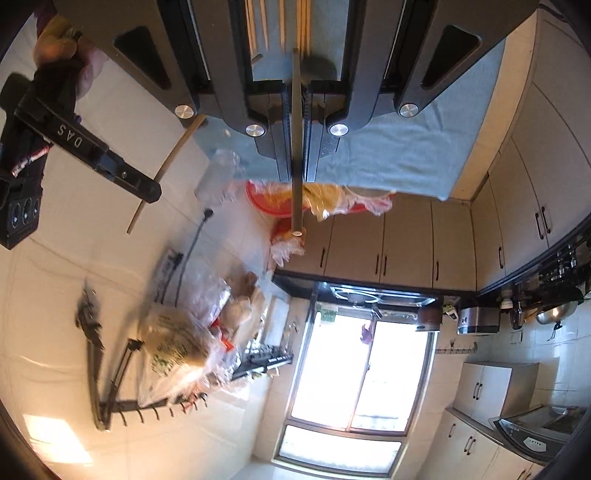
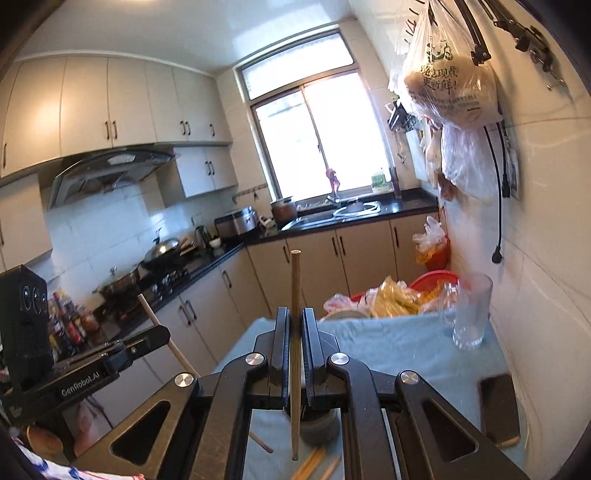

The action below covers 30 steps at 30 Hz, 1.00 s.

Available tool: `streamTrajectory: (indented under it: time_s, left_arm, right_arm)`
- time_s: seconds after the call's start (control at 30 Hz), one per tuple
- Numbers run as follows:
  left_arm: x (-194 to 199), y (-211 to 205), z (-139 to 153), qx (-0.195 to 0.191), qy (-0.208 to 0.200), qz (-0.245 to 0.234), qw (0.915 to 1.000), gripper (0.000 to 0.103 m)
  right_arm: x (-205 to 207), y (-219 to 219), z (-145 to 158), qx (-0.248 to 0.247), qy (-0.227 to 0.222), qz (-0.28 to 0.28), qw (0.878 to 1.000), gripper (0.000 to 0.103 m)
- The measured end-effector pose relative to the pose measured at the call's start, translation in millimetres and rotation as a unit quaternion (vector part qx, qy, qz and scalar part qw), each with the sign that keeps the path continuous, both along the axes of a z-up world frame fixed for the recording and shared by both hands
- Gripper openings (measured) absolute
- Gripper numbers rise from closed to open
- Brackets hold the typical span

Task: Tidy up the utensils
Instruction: 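Lift both held chopsticks upright and carry them over the black holder cup, then lower both chopsticks into the black cup and open both tools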

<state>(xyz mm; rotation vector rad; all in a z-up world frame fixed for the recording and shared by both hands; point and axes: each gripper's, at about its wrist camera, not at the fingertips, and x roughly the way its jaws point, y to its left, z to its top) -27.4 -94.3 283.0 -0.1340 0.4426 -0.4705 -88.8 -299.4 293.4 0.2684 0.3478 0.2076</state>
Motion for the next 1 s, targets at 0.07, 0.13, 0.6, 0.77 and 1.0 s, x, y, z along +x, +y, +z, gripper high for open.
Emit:
streamTrajectory:
  time_s: [0.07, 0.13, 0.6, 0.77, 1.0]
  left_arm:
    - [16, -5, 2, -0.005, 0.0, 0.004, 1.0, 0.006]
    - [34, -12, -1, -0.001, 0.0, 0.014, 0.9999, 0.006]
    - [104, -38, -81, 0.03, 0.094, 0.012, 0.995, 0.006]
    - [102, -40, -80, 0.037, 0.088, 0.016, 0.9953, 0.006]
    - [87, -34, -70, 0.04, 0.069, 0.026, 0.9965, 0.031]
  right_arm:
    - [18, 4, 4, -0.009, -0.006, -0.012, 1.0, 0.007]
    - [35, 8, 0, -0.017, -0.004, -0.024, 1.0, 0.007]
    - [117, 3, -101, -0.001, 0.121, -0.016, 0.993, 0.007]
    - [126, 2, -113, 0.001, 0.134, -0.014, 0.991, 0.007]
    - [128, -2, -115, 0.007, 0.135, -0.02, 0.991, 0.038]
